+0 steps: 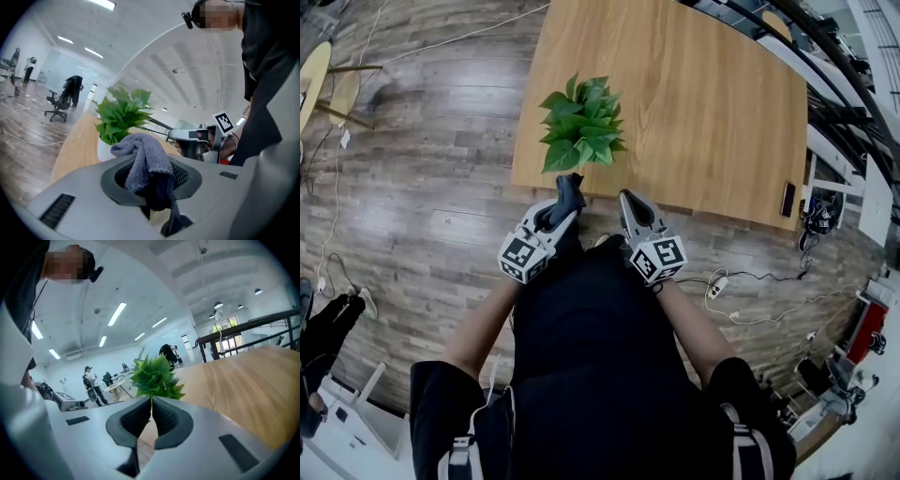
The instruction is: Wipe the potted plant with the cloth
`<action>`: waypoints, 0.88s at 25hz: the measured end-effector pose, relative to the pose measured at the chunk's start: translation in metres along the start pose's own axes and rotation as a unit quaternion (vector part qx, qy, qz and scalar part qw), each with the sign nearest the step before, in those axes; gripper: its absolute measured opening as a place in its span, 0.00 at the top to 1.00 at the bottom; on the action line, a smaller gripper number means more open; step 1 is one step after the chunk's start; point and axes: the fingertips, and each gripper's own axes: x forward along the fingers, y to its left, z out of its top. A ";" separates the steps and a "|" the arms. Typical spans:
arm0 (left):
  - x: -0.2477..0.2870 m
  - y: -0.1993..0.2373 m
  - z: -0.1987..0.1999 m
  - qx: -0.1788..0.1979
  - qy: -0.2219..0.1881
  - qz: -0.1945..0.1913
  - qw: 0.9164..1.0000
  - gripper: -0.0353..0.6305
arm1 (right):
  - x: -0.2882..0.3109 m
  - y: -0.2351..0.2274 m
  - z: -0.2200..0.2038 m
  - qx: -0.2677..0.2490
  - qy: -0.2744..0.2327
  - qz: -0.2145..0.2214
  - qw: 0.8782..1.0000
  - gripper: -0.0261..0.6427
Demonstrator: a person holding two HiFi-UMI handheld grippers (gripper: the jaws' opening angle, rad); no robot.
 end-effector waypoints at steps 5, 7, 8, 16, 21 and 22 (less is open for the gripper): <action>-0.022 -0.050 0.028 0.023 -0.068 0.062 0.995 0.76 | -0.045 0.043 0.015 -0.044 -0.025 0.057 0.997 0.93; -0.026 -0.075 0.025 0.026 -0.082 0.077 0.993 0.76 | -0.072 0.053 0.020 -0.077 -0.033 0.061 0.995 0.93; -0.025 -0.091 0.025 0.030 -0.083 0.078 0.993 0.76 | -0.087 0.056 0.024 -0.089 -0.041 0.060 0.993 0.93; -0.041 -0.210 0.025 0.053 -0.098 0.090 0.990 0.76 | -0.193 0.087 0.022 -0.141 -0.105 0.035 0.984 0.94; -0.049 -0.254 0.013 0.076 -0.100 0.099 0.987 0.76 | -0.244 0.102 0.024 -0.176 -0.154 0.024 0.972 0.94; -0.051 -0.263 0.009 0.095 -0.099 0.092 0.986 0.76 | -0.251 0.104 0.023 -0.183 -0.160 0.021 0.970 0.94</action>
